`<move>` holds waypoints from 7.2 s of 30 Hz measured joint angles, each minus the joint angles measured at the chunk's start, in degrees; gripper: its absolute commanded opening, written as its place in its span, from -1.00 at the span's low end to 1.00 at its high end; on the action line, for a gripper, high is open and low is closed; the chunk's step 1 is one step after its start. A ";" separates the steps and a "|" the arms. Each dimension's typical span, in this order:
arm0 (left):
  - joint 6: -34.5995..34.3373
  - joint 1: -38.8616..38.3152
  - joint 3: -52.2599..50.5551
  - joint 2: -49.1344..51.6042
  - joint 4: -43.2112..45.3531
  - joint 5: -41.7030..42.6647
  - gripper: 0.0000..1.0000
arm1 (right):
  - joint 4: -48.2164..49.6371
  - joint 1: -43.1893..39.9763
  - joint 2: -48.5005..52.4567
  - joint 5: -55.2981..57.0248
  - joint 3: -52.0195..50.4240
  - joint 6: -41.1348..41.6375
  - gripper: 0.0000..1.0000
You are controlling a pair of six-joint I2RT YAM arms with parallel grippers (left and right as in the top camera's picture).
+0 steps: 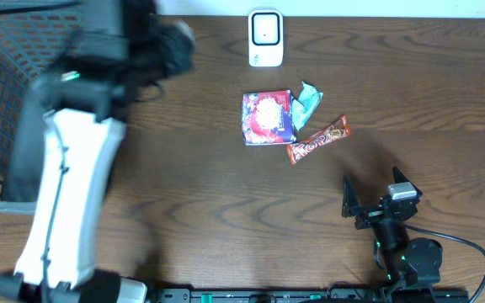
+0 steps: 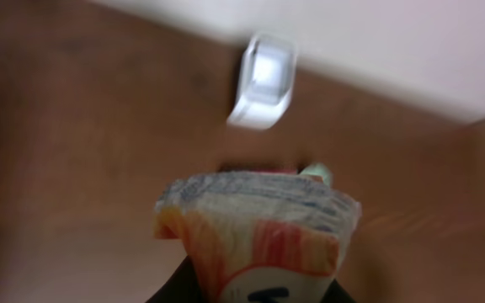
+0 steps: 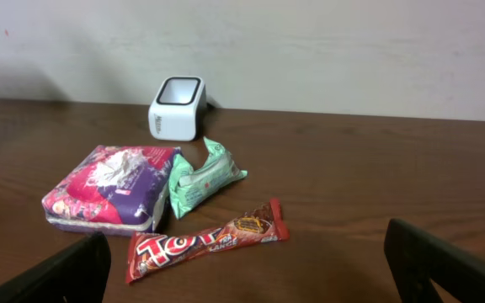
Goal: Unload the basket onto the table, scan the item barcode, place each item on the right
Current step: 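Place the orange tissue pack on the table left of the wipes, then raise the left arm aside and extend the right arm toward the items, then grasp the red-purple wipes pack with the right gripper, then lift the wipes pack and hold it over the white scanner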
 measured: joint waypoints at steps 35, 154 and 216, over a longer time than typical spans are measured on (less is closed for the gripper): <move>4.13 4.59 0.63 2.38 -5.22 -14.64 0.96 | 0.00 -0.02 0.00 0.00 0.00 0.00 0.98; 4.13 10.23 0.98 -0.98 -8.44 -15.21 0.95 | -45.20 6.69 120.30 -19.76 94.82 13.62 0.69; 4.13 10.23 0.98 -0.96 -8.46 -15.19 0.96 | -58.77 34.18 122.22 22.58 115.49 18.43 -0.04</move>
